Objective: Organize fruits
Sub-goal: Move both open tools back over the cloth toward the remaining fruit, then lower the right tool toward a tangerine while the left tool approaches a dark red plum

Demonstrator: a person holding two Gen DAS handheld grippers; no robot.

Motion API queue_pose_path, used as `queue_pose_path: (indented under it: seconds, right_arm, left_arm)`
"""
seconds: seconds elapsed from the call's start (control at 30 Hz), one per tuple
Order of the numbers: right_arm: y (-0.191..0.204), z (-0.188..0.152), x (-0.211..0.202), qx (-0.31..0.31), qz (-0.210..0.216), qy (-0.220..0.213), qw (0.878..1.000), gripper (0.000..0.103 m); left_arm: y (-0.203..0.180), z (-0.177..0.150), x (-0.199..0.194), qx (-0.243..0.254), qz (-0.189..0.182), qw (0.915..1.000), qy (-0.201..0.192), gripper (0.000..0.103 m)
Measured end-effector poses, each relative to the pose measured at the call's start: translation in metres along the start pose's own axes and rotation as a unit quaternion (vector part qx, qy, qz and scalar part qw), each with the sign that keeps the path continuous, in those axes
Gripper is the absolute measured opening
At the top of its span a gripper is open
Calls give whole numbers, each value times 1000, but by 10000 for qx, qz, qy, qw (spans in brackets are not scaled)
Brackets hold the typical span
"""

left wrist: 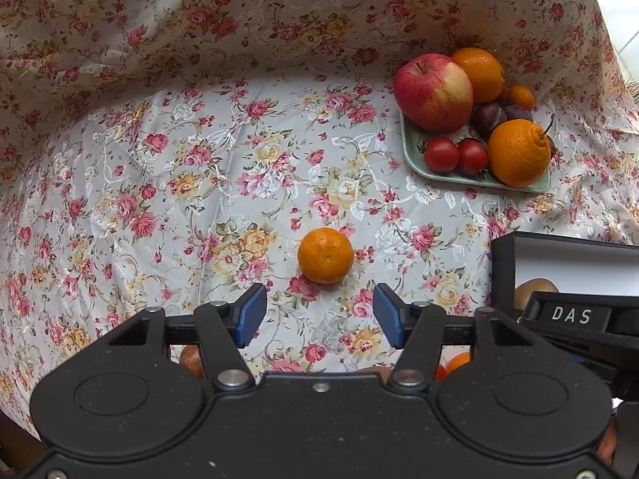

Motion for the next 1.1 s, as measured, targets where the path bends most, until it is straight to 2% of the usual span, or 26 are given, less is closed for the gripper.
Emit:
queue_pose_path:
  seconds: [0.27, 0.73, 1.1]
  right_arm:
    - [12, -18, 1, -143, 210, 192, 9995, 44]
    - [11, -50, 1, -500, 82, 213, 9985, 44]
    - [-1, -67, 16, 33, 151, 523, 9985, 44]
  left_arm:
    - [15, -8, -3, -81, 58, 9999, 34, 62]
    - [35, -27, -17, -253, 59, 9997, 20, 62]
    - [35, -33, -27, -303, -16, 9995, -7, 62]
Point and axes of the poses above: each gripper's, at about its wrist camera, not at the fingertips, and x roughly the way its jaws point, y to its left, z to its top, the point moved 10 cm from there along x, roughly the way its jaws point, and after that the axes turned 7 degrees about -y, right-handed, at the moved point
